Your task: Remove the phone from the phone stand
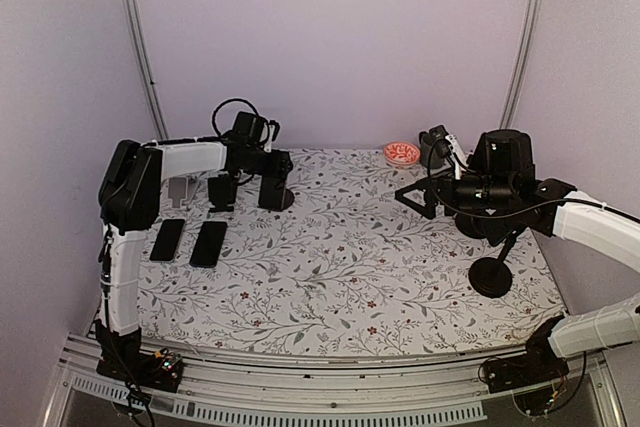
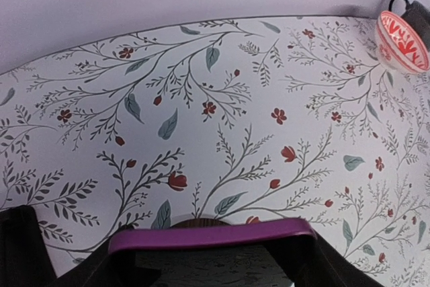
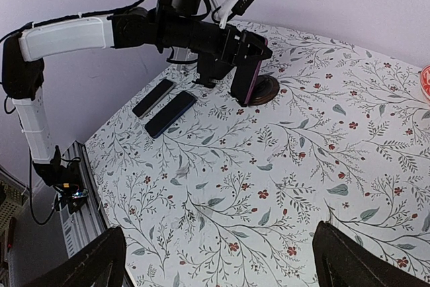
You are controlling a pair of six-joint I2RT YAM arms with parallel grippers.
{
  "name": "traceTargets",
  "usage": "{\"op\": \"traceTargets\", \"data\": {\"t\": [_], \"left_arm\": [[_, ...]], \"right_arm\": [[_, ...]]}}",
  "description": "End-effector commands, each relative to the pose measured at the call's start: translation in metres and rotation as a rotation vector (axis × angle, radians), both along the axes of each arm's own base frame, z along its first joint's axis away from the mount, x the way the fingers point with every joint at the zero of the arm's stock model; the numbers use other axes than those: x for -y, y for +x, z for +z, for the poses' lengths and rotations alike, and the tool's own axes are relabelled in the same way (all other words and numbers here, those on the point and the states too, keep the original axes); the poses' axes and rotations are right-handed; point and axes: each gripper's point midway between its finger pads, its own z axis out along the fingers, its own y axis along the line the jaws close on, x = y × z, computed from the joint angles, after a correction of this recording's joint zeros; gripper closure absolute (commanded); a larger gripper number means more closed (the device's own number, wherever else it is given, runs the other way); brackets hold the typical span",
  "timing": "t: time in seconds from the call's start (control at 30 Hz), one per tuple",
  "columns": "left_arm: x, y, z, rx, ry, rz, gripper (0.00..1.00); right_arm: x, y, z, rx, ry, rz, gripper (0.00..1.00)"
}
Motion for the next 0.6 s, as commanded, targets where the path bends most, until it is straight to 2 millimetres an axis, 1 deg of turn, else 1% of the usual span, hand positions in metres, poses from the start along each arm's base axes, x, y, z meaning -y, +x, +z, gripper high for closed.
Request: {"op": "traceTargets", "data": {"t": [0.0,0.2,0.33,0.43,0.57], "left_arm": [[0.011,-0.004,0.044,0.057,-0.035,0.012,0.36],[0.014,-0.005,0.088,0.117,-0.06,0.013,0.39],[0.013,-0.008,0.115,0.148,-0.073,0.021,0.42],[0.012,-0.013,0.131,0.161,-0.072,0.028,0.44],[0.011,-0.026,0.141,0.154,-0.06,0.035,0.45]], "right_arm": [[0.001,0.001,0.007,0.023,0.015,-0.001,0.01],[0.0,-0.001,0.009,0.025,0.021,0.006,0.01],[0.001,-0.002,0.011,0.028,0.025,0.005,0.01],[0.001,-0.003,0.012,0.03,0.027,0.008,0.01],[0.002,-0.004,0.015,0.034,0.033,0.01,0.01]]}}
